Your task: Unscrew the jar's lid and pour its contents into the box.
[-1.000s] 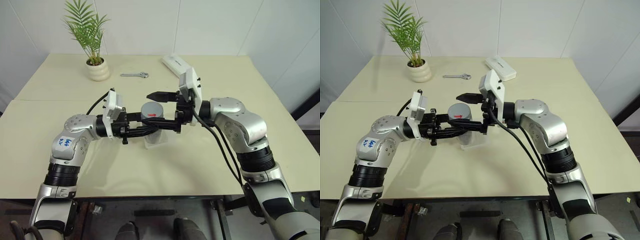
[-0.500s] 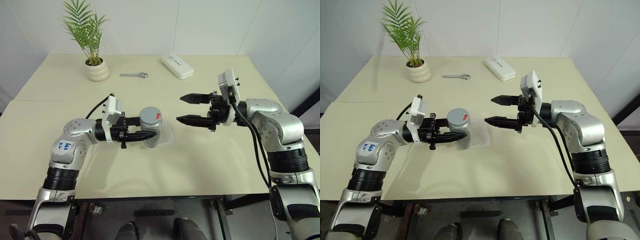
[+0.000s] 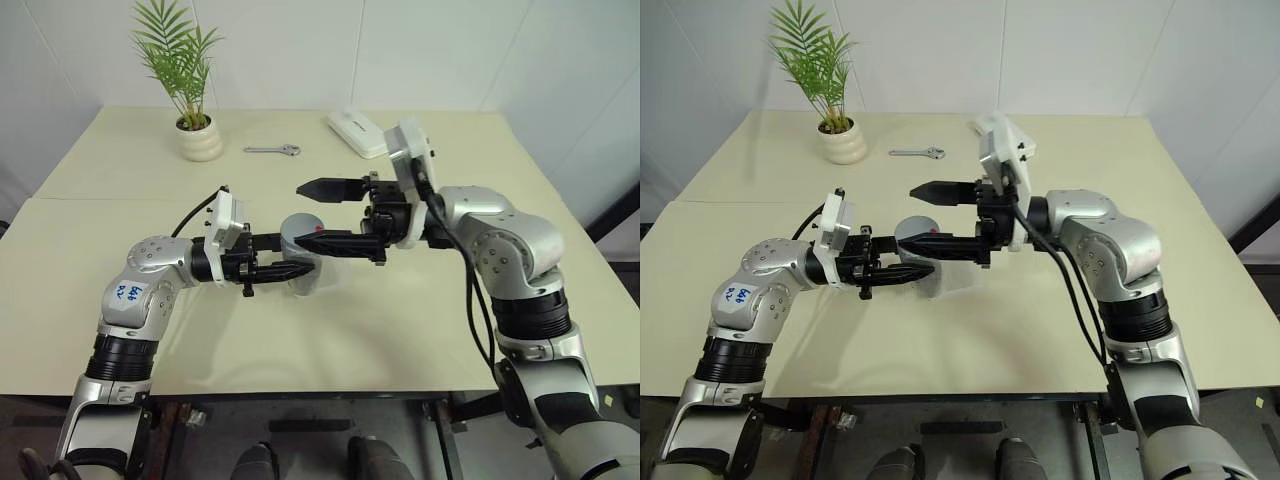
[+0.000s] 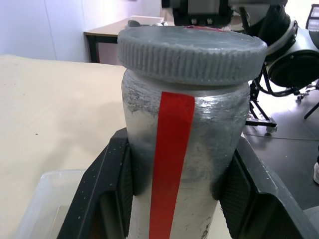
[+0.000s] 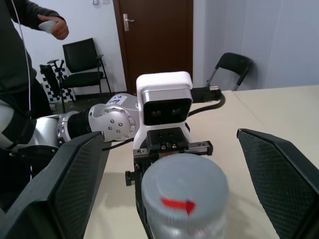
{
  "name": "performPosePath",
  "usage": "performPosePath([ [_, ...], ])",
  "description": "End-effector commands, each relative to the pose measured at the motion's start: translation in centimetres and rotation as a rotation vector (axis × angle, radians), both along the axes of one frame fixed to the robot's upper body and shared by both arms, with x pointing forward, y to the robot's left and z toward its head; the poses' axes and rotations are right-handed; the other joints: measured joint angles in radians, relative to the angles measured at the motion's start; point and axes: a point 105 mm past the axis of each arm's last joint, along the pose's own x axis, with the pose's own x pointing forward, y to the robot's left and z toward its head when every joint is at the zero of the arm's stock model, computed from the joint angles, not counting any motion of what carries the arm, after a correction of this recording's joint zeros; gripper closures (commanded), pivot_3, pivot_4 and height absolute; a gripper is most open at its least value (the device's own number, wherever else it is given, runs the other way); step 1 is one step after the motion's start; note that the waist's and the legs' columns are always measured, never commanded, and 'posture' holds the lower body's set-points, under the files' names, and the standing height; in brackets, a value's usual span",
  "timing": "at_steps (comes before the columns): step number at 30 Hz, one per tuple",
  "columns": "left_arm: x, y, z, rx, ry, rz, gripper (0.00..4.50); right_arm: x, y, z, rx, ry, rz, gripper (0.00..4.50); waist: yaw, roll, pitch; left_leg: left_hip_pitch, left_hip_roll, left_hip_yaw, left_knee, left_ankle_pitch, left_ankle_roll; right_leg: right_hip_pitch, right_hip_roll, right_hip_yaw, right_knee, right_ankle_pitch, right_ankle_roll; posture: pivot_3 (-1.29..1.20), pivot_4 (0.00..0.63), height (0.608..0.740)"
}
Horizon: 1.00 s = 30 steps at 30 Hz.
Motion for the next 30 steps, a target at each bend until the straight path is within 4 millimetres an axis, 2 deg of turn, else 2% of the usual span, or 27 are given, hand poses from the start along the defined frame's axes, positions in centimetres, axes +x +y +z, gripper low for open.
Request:
performPosePath([
  [1, -0.4, -0.5, 0.9, -0.016, -0.038, -0.030, 2.63, 0.0, 2.0, 0.1, -0.023, -0.069, 0.000, 0.01, -0.002, 0.000, 0.000, 0.000, 0.000, 0.000, 0.000, 0.000, 0.000, 0.000, 0.000, 0.000, 0.000, 0.000, 0.000, 0.00, 0.150, 0.740],
  [7, -0.5, -0.8, 1.0, -0.022, -0.038, -0.040, 2.63, 1.5, 2.5, -1.0, -0.033, -0.065, -0.062, 0.01, -0.004, 0.000, 0.000, 0.000, 0.000, 0.000, 0.000, 0.000, 0.000, -0.001, 0.000, 0.000, 0.001, 0.000, 0.000, 0.00, 0.150, 0.740],
  [13, -0.4, -0.7, 1.0, -0.020, -0.040, -0.040, 2.63, 1.7, 2.0, -1.2, -0.032, -0.060, -0.077, 0.01, -0.005, 0.000, 0.000, 0.000, 0.000, 0.000, 0.000, 0.000, 0.000, -0.001, 0.000, 0.000, 0.001, 0.000, 0.000, 0.00, 0.150, 0.740],
  [24, -0.3, -0.7, 0.9, -0.016, -0.041, -0.040, 2.63, 2.2, -0.7, -0.6, -0.025, -0.086, -0.093, 0.01, -0.005, 0.000, 0.000, 0.000, 0.000, 0.000, 0.000, 0.000, 0.000, -0.001, 0.000, 0.000, 0.001, 0.000, 0.000, 0.00, 0.150, 0.740],
  [30, -0.2, -0.6, 0.9, -0.015, -0.042, -0.038, 2.63, 3.4, -3.1, -1.0, -0.042, -0.083, -0.131, 0.01, -0.005, 0.000, 0.000, 0.000, 0.000, 0.000, 0.000, 0.000, 0.000, -0.001, 0.000, 0.000, 0.001, 0.000, 0.000, 0.00, 0.150, 0.740],
])
